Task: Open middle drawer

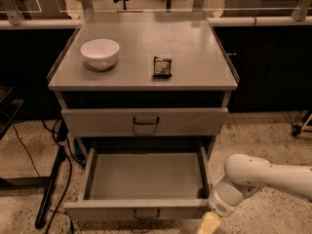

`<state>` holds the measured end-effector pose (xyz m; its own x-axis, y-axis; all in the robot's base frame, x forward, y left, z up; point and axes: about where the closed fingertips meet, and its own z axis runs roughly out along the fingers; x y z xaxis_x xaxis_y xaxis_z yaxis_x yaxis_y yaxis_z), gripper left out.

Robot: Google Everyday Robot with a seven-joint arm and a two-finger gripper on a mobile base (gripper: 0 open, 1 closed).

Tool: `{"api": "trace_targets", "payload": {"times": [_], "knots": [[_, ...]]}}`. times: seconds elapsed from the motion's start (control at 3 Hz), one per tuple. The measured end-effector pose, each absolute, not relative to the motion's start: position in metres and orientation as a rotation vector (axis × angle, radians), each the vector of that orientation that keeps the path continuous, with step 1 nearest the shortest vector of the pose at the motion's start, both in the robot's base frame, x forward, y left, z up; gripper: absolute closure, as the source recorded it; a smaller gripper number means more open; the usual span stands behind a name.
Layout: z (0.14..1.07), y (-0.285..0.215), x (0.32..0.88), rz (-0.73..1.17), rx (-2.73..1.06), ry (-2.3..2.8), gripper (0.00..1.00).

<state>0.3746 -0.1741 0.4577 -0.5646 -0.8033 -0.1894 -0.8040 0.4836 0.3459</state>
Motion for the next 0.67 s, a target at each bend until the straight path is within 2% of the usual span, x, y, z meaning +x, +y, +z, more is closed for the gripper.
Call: {"api": "trace_targets", "payload": {"times": [0.67], "knots": [[0.4705,-0.1931,0.3538,0.618,-1.410,2.746,0.00]]}}
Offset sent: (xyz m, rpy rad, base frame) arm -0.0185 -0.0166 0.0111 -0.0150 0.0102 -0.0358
